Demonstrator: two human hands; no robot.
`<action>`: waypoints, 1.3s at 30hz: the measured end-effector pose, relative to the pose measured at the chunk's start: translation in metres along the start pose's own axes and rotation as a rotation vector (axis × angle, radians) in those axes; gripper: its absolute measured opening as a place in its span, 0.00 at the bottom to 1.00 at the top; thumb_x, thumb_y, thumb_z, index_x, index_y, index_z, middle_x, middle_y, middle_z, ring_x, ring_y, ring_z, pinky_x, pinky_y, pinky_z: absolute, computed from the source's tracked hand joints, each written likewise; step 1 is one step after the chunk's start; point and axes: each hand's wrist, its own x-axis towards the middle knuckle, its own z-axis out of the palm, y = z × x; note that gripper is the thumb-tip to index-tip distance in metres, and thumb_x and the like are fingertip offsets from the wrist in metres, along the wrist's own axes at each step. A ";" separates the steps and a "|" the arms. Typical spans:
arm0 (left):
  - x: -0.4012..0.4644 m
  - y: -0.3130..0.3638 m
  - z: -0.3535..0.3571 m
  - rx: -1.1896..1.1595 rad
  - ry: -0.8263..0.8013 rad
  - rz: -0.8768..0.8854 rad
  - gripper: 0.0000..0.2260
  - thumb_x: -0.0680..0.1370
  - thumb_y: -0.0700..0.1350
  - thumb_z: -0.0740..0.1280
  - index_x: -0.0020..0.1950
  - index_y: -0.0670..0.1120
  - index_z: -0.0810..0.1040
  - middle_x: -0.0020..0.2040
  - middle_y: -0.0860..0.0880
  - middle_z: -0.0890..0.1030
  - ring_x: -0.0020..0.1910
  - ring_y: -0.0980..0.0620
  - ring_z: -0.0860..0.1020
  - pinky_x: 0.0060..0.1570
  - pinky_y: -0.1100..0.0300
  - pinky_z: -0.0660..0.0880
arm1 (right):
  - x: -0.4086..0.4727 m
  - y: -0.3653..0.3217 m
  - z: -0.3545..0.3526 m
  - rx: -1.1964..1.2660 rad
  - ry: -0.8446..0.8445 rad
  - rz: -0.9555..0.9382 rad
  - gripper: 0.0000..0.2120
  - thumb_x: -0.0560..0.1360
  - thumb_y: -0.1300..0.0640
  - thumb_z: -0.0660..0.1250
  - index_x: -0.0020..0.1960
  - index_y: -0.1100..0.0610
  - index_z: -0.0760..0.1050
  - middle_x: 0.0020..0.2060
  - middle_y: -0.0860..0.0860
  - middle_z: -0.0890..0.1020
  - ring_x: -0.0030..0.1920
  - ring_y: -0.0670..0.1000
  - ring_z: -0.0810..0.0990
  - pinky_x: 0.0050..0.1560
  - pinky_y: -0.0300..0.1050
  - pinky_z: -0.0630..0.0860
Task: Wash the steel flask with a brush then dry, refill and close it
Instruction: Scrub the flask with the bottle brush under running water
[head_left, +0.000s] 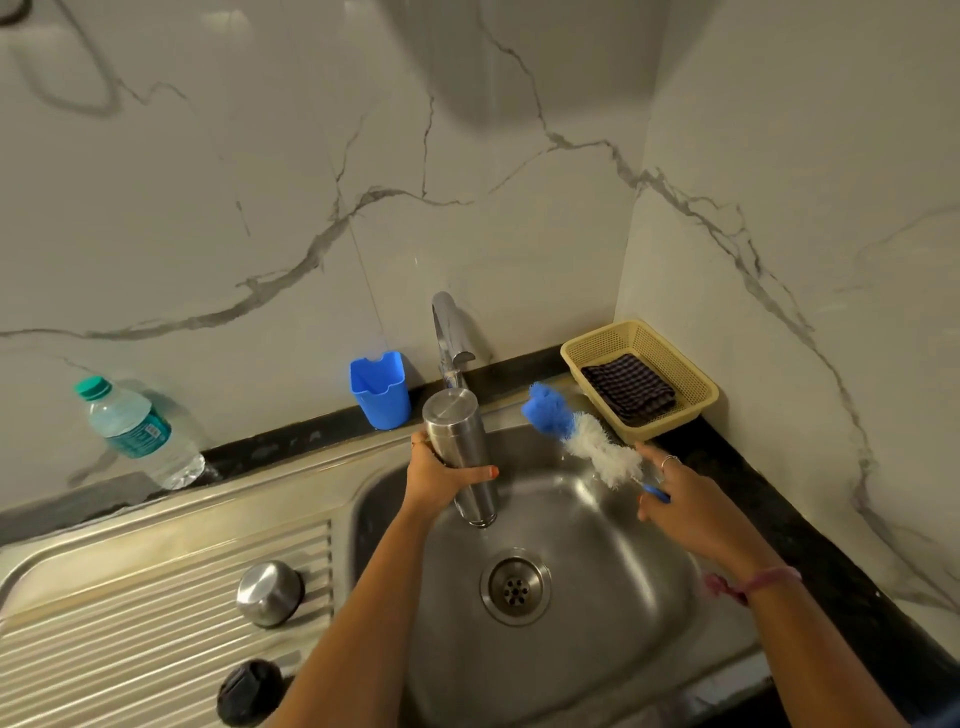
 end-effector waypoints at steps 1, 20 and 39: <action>-0.006 -0.005 -0.002 0.010 0.022 0.000 0.49 0.55 0.47 0.86 0.70 0.51 0.64 0.64 0.51 0.76 0.62 0.48 0.76 0.63 0.42 0.76 | -0.002 0.001 0.001 -0.001 -0.007 0.002 0.32 0.78 0.59 0.63 0.77 0.48 0.53 0.61 0.54 0.78 0.51 0.49 0.80 0.50 0.38 0.74; -0.106 -0.036 -0.001 -0.177 0.292 0.001 0.41 0.56 0.43 0.85 0.63 0.52 0.69 0.58 0.53 0.79 0.58 0.51 0.79 0.58 0.51 0.78 | -0.038 0.014 0.039 0.004 -0.081 -0.194 0.17 0.78 0.57 0.64 0.67 0.49 0.73 0.53 0.47 0.82 0.42 0.44 0.81 0.44 0.35 0.75; -0.150 -0.042 0.003 -0.340 0.465 -0.041 0.47 0.50 0.50 0.87 0.65 0.47 0.72 0.60 0.45 0.80 0.56 0.48 0.82 0.56 0.47 0.81 | -0.047 0.020 0.055 0.088 0.009 -0.217 0.10 0.78 0.56 0.65 0.57 0.57 0.79 0.36 0.43 0.79 0.35 0.41 0.76 0.30 0.27 0.67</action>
